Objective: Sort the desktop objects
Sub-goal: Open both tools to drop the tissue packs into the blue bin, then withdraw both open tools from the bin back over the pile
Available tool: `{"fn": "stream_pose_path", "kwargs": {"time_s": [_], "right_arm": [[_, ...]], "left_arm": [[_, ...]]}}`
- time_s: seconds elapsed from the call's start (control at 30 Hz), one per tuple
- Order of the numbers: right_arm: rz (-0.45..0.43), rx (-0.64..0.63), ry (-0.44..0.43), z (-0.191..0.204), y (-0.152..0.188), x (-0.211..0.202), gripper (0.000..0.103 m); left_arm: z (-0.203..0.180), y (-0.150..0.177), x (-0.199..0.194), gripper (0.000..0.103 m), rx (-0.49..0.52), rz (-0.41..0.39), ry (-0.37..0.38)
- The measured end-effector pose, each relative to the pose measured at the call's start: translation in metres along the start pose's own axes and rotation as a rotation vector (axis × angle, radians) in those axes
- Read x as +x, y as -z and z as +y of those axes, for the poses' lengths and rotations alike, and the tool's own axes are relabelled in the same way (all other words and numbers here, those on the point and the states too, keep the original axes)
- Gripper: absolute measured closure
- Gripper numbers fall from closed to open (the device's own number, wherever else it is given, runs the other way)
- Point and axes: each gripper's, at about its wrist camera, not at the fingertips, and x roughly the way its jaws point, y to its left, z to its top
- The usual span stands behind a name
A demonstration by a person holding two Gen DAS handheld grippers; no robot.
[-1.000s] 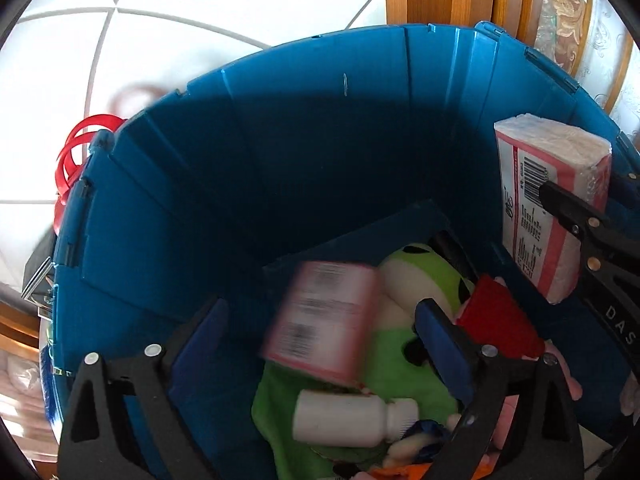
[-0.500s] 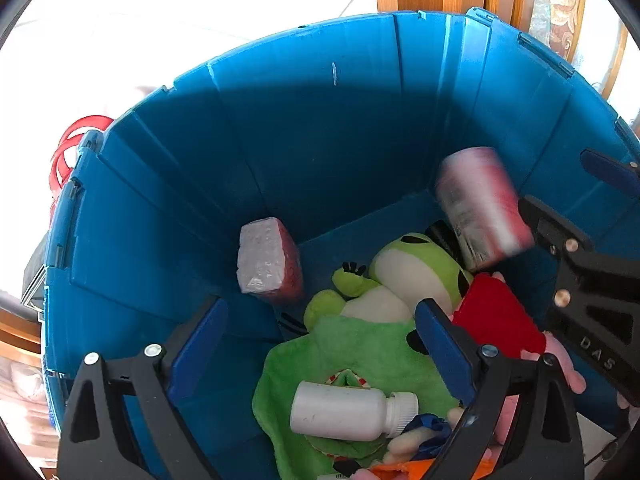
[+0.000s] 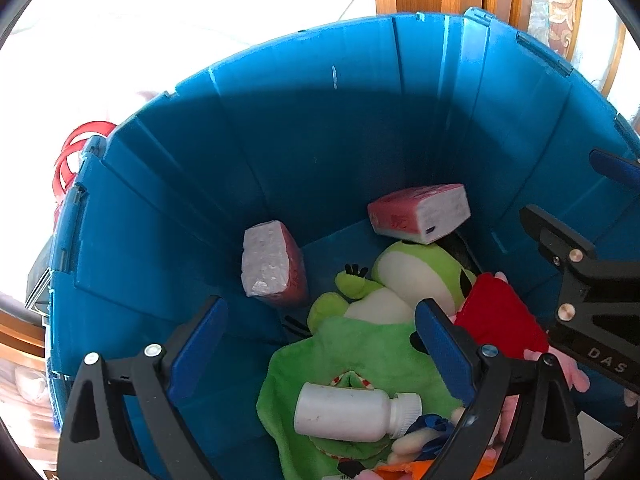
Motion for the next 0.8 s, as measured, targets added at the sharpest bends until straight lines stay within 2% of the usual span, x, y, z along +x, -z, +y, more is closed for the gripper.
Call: {"fn": "stream_pose_path", "kwargs": {"time_s": [0.2, 0.33, 0.37, 0.5, 0.6, 0.8], "right_arm": [[-0.036, 0.017, -0.013, -0.008, -0.007, -0.019, 0.007], [-0.057, 0.076, -0.095, -0.018, -0.011, -0.040, 0.003], [-0.068, 0.085, -0.105, -0.018, -0.012, -0.046, 0.000], [-0.071, 0.103, -0.154, -0.017, -0.018, -0.070, 0.000], [-0.079, 0.113, -0.154, -0.014, -0.023, -0.096, 0.000], [-0.143, 0.096, -0.183, 0.015, -0.035, -0.159, 0.000]], "left_arm": [[-0.001, -0.001, -0.027, 0.007, 0.024, -0.056, -0.040], [0.011, 0.002, -0.071, 0.007, 0.022, -0.079, 0.009], [0.017, 0.004, -0.081, 0.007, 0.017, -0.084, 0.019], [0.050, 0.019, -0.123, 0.007, -0.007, -0.131, 0.036], [0.081, 0.037, -0.152, 0.007, -0.044, -0.168, 0.047], [0.141, 0.088, -0.185, 0.007, -0.107, -0.174, 0.067]]}}
